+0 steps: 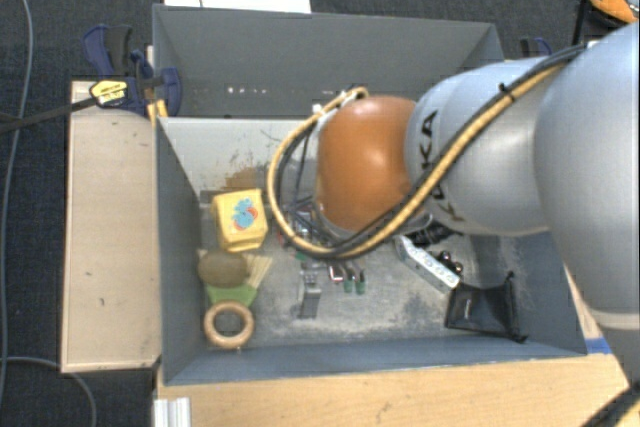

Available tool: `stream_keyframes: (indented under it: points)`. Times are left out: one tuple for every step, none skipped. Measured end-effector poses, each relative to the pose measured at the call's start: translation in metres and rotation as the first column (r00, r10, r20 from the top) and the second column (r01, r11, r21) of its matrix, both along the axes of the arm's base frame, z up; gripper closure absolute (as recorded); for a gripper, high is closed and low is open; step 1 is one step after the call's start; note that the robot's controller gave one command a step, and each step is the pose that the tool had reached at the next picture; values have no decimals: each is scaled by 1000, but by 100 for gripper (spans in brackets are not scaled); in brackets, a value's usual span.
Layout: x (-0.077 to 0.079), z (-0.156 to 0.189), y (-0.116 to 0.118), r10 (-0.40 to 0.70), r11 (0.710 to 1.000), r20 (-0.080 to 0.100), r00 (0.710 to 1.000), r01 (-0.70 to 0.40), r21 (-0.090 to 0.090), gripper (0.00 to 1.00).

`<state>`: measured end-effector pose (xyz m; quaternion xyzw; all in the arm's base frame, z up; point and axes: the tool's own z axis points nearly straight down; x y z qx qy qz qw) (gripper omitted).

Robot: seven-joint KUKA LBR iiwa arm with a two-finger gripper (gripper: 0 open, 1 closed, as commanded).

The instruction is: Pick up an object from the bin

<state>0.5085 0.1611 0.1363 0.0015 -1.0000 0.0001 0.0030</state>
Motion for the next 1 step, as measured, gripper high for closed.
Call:
stream_keyframes:
  points:
    - [2, 5, -1, -6, 1000, 8, 1000, 6, 2, 0]
